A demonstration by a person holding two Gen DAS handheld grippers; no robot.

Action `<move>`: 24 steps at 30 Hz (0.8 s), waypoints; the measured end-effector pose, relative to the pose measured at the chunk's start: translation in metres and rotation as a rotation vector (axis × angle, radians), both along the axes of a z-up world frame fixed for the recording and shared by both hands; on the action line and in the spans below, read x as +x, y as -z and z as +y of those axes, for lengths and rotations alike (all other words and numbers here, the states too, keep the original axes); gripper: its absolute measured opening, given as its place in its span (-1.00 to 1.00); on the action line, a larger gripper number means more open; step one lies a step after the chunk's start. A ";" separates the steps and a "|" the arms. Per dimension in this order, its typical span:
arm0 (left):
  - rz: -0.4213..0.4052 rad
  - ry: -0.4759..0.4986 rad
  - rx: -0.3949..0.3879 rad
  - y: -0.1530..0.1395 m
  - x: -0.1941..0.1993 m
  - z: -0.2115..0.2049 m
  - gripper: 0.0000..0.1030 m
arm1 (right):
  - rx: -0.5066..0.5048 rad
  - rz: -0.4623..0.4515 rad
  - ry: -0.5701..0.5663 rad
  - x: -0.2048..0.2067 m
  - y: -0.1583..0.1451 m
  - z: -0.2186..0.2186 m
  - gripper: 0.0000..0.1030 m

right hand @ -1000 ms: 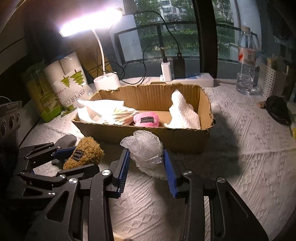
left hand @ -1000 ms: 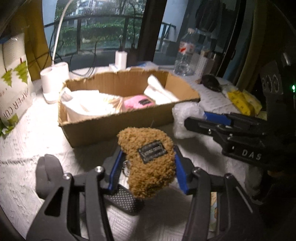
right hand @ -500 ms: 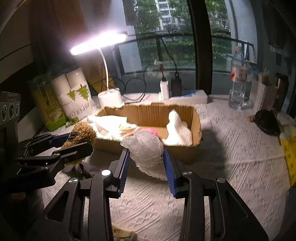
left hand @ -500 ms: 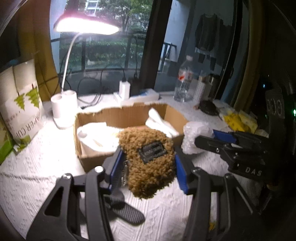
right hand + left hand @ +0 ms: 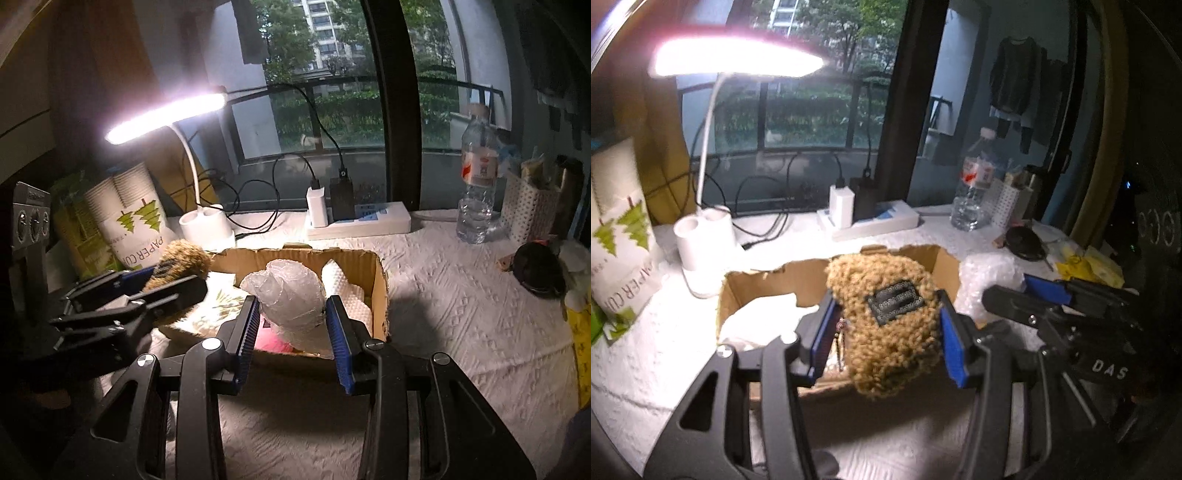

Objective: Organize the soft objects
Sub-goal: 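Carry the brown plush and mesh puff over the cardboard box with both tools, then open both tools to drop the plush and puff into the box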

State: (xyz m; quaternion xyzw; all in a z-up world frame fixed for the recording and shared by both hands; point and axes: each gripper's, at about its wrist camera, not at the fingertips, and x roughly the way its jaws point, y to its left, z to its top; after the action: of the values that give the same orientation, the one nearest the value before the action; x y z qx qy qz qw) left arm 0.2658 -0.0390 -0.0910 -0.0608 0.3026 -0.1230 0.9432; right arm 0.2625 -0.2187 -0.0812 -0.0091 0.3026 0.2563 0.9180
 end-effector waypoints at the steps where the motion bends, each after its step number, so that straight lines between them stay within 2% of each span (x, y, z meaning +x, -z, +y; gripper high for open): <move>1: 0.005 -0.003 -0.005 0.002 0.002 0.000 0.01 | 0.000 0.008 -0.004 0.005 0.003 0.001 -0.24; 10: 0.090 -0.013 -0.026 0.029 0.032 0.000 0.04 | -0.011 0.073 -0.014 0.033 0.023 0.007 -0.24; 14: 0.113 -0.027 -0.027 0.036 0.036 0.002 0.15 | -0.015 0.097 -0.005 0.041 0.031 0.008 -0.09; 18: 0.117 -0.050 -0.036 0.037 0.037 0.008 0.40 | -0.010 0.106 0.012 0.045 0.032 0.006 0.10; 24: 0.095 -0.053 -0.062 0.027 0.027 0.018 0.50 | -0.027 0.083 0.017 0.038 0.026 0.007 0.11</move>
State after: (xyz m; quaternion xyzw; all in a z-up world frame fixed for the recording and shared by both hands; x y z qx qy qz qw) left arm 0.2931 -0.0212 -0.1178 -0.1040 0.3414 -0.1043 0.9283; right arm 0.3002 -0.2116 -0.1073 -0.0084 0.3440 0.2446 0.9065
